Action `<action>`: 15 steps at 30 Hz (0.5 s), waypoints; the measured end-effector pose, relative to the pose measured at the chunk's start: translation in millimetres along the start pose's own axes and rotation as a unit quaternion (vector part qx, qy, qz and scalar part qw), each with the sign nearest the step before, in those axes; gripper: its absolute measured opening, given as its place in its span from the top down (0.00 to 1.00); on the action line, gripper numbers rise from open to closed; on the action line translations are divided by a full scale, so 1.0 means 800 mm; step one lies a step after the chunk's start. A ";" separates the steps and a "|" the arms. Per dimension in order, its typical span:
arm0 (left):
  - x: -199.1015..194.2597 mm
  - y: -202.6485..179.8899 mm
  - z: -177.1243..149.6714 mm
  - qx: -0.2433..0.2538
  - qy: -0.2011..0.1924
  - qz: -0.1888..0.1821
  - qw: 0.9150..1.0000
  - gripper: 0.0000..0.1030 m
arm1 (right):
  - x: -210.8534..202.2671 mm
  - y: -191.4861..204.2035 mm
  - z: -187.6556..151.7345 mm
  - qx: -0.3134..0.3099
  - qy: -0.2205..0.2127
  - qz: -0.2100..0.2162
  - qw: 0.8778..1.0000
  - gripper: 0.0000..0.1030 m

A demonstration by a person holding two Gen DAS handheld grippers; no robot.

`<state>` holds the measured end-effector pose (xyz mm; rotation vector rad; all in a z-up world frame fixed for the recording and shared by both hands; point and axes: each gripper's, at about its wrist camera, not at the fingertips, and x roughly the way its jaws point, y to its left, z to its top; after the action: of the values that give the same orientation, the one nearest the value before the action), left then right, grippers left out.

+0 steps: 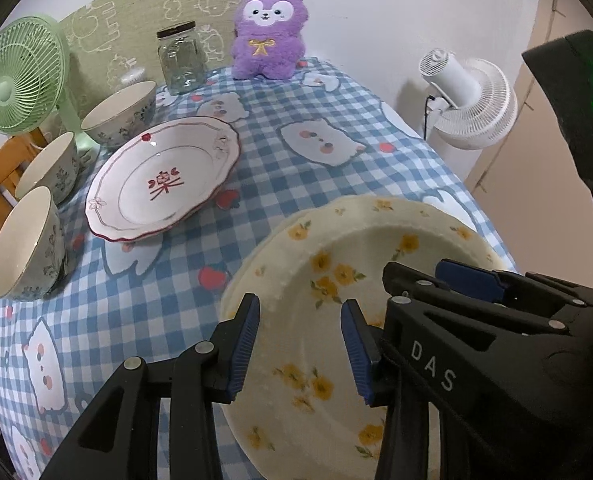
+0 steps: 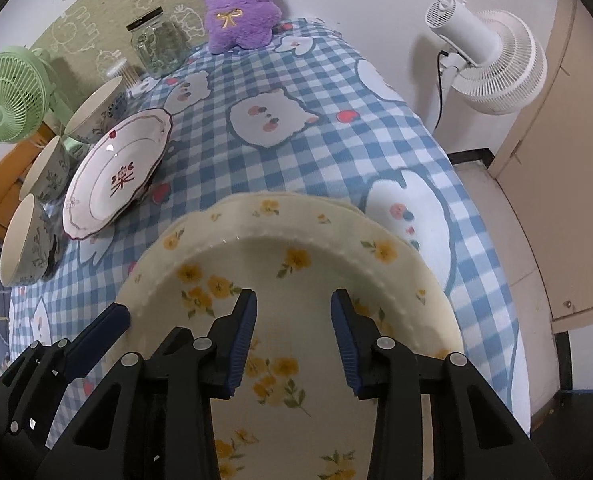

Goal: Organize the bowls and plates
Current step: 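Open the right tool and lift it off the stacked flowered plates, then move the right tool toward the white red-rimmed plate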

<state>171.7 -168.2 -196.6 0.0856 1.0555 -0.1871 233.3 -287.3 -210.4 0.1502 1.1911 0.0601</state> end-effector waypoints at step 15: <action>-0.031 0.074 0.034 -0.064 0.008 -0.005 0.998 0.35 | -0.039 0.069 0.036 -0.051 -0.011 -0.002 0.999 0.39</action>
<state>194.9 -111.5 -162.5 -0.0340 1.0822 -0.1282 249.9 -239.4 -163.1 0.0590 1.1644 0.1150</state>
